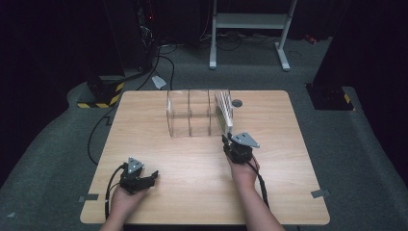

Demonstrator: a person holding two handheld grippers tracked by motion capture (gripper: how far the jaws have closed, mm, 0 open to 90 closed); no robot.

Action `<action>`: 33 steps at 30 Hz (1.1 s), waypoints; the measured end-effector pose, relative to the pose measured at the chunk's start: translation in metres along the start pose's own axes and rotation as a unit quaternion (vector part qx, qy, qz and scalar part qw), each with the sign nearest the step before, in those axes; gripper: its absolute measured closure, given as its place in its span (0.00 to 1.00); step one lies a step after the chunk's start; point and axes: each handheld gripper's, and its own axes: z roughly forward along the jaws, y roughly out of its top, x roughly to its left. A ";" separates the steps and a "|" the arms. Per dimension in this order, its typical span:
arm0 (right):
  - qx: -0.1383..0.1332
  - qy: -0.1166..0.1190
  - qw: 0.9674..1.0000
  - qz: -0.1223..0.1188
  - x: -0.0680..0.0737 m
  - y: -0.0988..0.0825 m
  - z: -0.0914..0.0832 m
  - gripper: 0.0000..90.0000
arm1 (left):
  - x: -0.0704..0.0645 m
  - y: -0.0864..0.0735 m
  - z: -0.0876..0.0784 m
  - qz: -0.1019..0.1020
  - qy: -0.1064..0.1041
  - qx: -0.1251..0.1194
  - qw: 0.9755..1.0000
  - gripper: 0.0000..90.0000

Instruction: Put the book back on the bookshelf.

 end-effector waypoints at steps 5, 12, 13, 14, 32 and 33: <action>-0.002 0.001 1.000 0.003 0.001 0.002 -0.001 0.78 | 0.000 0.000 0.000 0.000 -0.001 0.001 1.000 0.31; 0.002 -0.006 1.000 0.004 -0.003 -0.002 -0.004 0.79 | 0.000 0.000 0.000 0.000 0.000 0.000 1.000 0.31; 0.003 -0.008 1.000 0.004 -0.003 -0.002 -0.003 0.79 | 0.000 0.000 0.000 0.000 0.000 0.000 1.000 0.31; 0.002 -0.008 1.000 0.006 -0.003 -0.002 -0.003 0.79 | 0.000 0.000 0.000 0.000 0.000 0.000 1.000 0.31; 0.003 -0.009 1.000 0.010 -0.002 0.000 0.005 0.78 | 0.000 0.000 0.000 0.000 0.000 0.000 1.000 0.31; 0.003 -0.010 1.000 0.009 -0.001 0.000 0.005 0.78 | 0.000 0.000 0.000 0.000 0.000 0.000 1.000 0.31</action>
